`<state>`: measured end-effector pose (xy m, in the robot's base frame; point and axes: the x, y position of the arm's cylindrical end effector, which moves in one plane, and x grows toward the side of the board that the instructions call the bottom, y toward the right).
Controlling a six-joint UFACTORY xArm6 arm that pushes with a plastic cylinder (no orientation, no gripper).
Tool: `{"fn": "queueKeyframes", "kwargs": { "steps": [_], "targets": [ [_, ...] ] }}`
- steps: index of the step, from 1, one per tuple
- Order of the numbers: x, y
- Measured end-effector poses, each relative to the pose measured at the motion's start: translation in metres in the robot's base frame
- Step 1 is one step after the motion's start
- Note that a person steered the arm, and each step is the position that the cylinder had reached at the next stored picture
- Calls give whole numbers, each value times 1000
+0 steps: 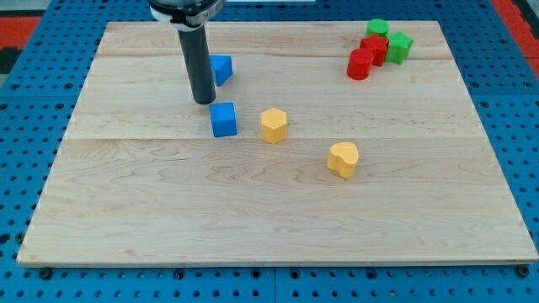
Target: Place the blue blocks and yellow blocks together
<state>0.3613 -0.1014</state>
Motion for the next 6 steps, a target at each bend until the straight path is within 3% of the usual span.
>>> {"fn": "queueKeyframes", "kwargs": {
  "steps": [2,3,4,6],
  "targets": [
    [-97,-54],
    [-118,2],
    [-102,-32],
    [-65,27]
  ]
}}
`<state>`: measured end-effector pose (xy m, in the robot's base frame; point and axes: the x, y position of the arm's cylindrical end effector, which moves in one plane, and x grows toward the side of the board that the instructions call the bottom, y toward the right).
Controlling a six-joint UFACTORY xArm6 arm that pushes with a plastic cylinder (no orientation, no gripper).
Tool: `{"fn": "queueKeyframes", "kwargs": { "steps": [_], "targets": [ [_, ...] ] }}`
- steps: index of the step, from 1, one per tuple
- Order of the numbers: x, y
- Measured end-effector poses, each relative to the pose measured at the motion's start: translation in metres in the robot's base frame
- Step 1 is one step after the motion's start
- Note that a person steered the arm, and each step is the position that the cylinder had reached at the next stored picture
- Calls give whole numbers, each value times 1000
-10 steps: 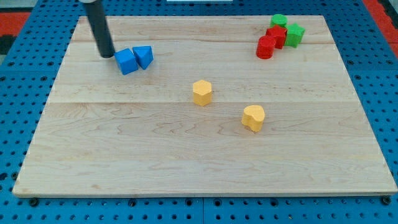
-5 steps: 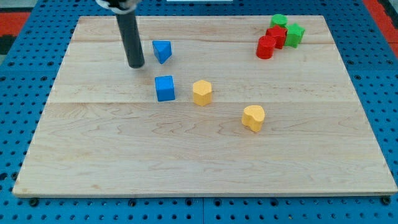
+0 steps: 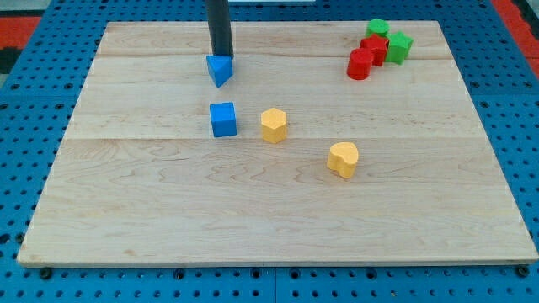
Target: Place the blue blocks and yellow blocks together
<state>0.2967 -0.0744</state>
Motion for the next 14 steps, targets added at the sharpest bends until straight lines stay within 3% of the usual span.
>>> {"fn": "queueKeyframes", "kwargs": {
  "steps": [2,4,6,7,8,9,10,12,13,14],
  "targets": [
    [13,-39],
    [66,39],
    [52,39],
    [52,123],
    [85,214],
    [152,277],
    [212,261],
    [145,116],
    [153,200],
    [193,184]
  ]
}}
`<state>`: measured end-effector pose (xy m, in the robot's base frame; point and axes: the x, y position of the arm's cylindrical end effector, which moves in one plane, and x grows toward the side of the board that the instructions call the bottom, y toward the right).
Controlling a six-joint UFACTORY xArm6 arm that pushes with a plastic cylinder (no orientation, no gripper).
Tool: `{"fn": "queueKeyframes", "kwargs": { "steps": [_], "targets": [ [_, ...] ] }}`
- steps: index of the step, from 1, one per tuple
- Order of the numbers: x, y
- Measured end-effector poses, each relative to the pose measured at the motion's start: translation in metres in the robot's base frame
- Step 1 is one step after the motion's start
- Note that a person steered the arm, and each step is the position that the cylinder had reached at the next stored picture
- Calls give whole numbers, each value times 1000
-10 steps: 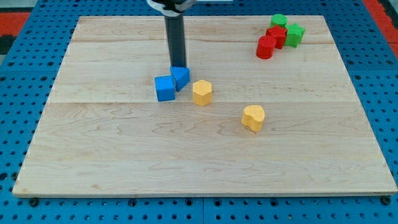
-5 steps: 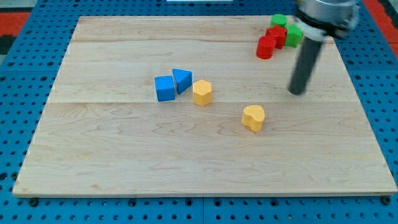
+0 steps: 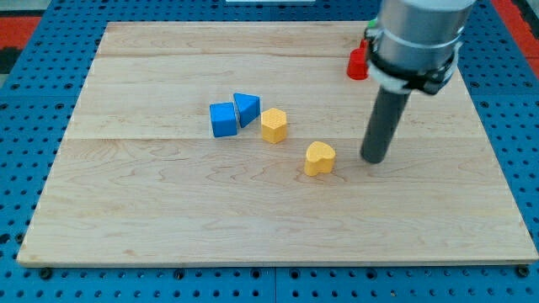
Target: Place the blue blocks and yellow blocks together
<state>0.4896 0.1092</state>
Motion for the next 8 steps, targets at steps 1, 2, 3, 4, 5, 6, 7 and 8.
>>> {"fn": "queueKeyframes", "kwargs": {
  "steps": [1,2,3,4,5,6,7,8],
  "targets": [
    [-1,-59],
    [-13,-102],
    [16,-74],
    [13,-128],
    [12,-131],
    [-6,-164],
    [-42,-166],
    [-42,-159]
  ]
}}
